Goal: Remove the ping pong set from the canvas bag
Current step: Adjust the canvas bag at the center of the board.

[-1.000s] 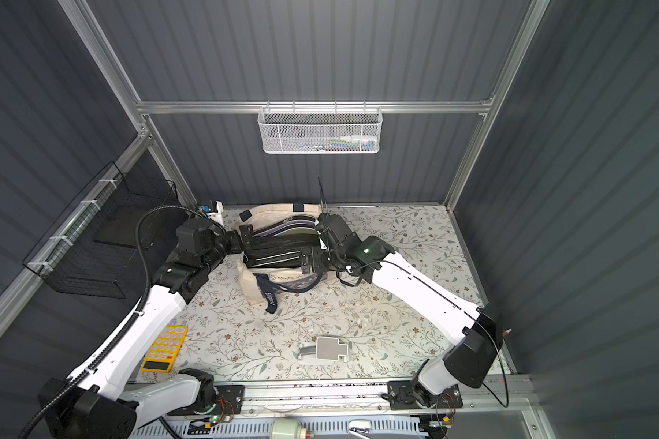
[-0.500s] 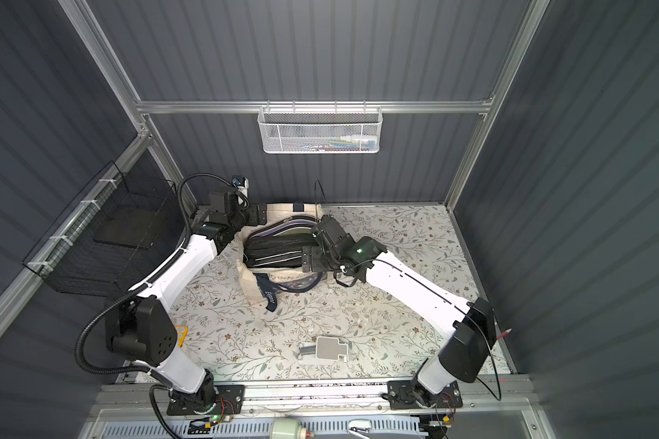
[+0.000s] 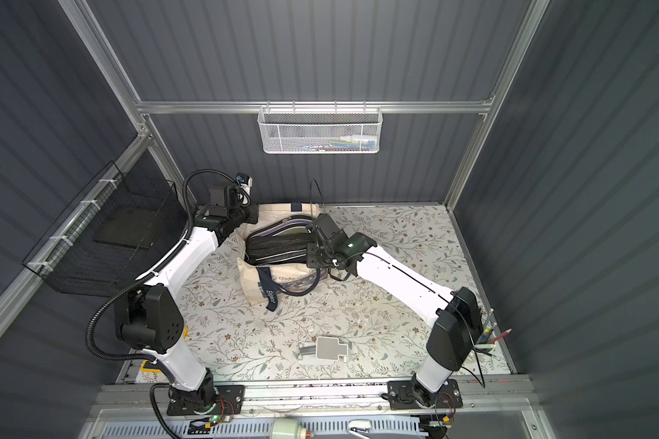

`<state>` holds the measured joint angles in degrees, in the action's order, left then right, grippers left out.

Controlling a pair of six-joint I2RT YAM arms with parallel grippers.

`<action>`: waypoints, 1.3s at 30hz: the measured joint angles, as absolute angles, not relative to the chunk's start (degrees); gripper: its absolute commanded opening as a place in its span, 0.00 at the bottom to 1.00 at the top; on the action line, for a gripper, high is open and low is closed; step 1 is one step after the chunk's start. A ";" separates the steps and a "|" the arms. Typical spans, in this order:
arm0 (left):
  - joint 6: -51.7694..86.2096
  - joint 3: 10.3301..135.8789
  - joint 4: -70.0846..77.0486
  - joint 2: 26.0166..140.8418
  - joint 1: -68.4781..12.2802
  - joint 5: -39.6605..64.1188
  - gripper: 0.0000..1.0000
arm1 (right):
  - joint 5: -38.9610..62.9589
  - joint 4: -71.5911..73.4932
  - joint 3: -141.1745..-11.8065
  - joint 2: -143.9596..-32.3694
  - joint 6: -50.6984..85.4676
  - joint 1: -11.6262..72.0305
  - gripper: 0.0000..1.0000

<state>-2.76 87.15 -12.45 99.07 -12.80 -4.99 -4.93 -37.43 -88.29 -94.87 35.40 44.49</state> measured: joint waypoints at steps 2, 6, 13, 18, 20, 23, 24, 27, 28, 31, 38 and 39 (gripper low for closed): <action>-1.91 85.32 -12.47 97.30 -12.78 -6.22 0.00 | -4.40 -37.15 -88.47 -95.39 35.14 43.11 0.02; 0.97 80.40 -13.85 92.09 -12.75 -8.43 0.00 | -3.57 -37.60 -92.29 -98.48 33.17 39.18 0.03; 7.33 67.42 -16.01 77.78 -12.67 -8.93 0.00 | -1.65 -38.52 -107.90 -111.50 28.38 34.24 0.17; 11.60 59.64 -15.22 69.71 -13.85 -4.67 0.00 | 0.10 -38.63 -119.52 -119.70 25.93 34.11 0.54; 13.23 57.28 -13.65 67.61 -14.63 -1.43 0.00 | 0.82 -38.37 -121.62 -120.79 24.95 34.22 0.73; 15.59 54.52 -10.37 66.04 -15.33 4.34 0.00 | 1.48 -38.30 -121.84 -119.94 23.90 34.35 0.91; 16.16 54.00 -9.69 65.98 -15.38 5.93 0.03 | 1.56 -38.26 -121.43 -119.24 23.68 34.44 0.95; 17.02 53.67 -8.95 66.41 -15.46 8.97 0.67 | 1.10 -38.24 -117.67 -114.56 22.76 35.03 0.99; 17.02 53.71 -8.93 66.63 -15.46 9.15 0.95 | 0.84 -38.09 -115.48 -112.18 22.59 35.38 0.99; 16.53 54.48 -9.43 67.59 -15.46 7.64 0.99 | -0.03 -38.17 -108.55 -104.38 22.98 36.91 0.99; 13.13 62.78 -10.61 72.58 -15.46 -2.55 0.99 | -2.98 -38.76 -97.17 -92.47 27.38 42.94 0.99; 12.71 64.29 -10.57 73.56 -15.46 -3.36 1.00 | -3.16 -38.81 -95.98 -91.92 28.21 43.70 0.99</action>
<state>12.71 64.29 -10.57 73.56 -15.46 -3.36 -3.16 -38.81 -95.98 -91.92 28.21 43.70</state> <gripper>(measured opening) 0.994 0.989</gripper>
